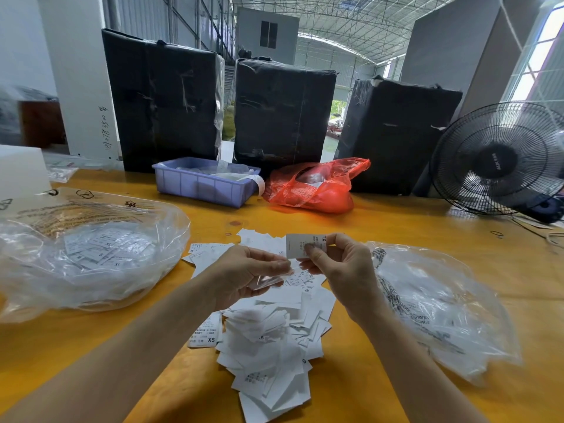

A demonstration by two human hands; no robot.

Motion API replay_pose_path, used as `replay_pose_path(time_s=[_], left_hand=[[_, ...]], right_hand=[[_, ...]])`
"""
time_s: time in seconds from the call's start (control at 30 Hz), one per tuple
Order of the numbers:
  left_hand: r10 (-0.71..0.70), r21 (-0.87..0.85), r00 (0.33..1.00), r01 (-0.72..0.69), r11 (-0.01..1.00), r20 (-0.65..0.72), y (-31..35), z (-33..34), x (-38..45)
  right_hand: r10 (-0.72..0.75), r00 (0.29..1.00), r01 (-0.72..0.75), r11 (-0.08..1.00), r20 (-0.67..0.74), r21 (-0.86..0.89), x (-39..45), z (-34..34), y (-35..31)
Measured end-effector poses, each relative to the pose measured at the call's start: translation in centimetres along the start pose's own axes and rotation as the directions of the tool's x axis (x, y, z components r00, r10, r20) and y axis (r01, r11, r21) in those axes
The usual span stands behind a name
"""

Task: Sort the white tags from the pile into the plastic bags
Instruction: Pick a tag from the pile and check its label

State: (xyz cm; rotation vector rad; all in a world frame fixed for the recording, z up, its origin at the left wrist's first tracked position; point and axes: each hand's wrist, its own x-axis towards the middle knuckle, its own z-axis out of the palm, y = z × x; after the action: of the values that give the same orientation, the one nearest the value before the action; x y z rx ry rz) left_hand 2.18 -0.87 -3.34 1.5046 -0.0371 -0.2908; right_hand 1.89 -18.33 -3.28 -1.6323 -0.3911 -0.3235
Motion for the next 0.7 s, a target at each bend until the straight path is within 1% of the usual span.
replay_pose_path(time_s=[0.23,0.53,0.7], left_hand=[[0.002,0.002,1.0,-0.002,1.0,-0.002,0.05,-0.12,-0.03],[0.021,-0.131,0.998,-0.029,0.991,-0.058,0.12,-0.53,0.09],[0.075,-0.049,0.991,-0.081,0.996,-0.114,0.29,-0.03,-0.27]], right_hand=[[-0.006,1.0,0.006,0.999,0.007,-0.032,-0.07,-0.05,-0.07],[0.011,1.0,-0.011,0.999,0.003,-0.049,-0.09,-0.04,-0.14],[0.011,0.999,-0.013,0.999,-0.036,-0.039,-0.08,0.01,-0.1]])
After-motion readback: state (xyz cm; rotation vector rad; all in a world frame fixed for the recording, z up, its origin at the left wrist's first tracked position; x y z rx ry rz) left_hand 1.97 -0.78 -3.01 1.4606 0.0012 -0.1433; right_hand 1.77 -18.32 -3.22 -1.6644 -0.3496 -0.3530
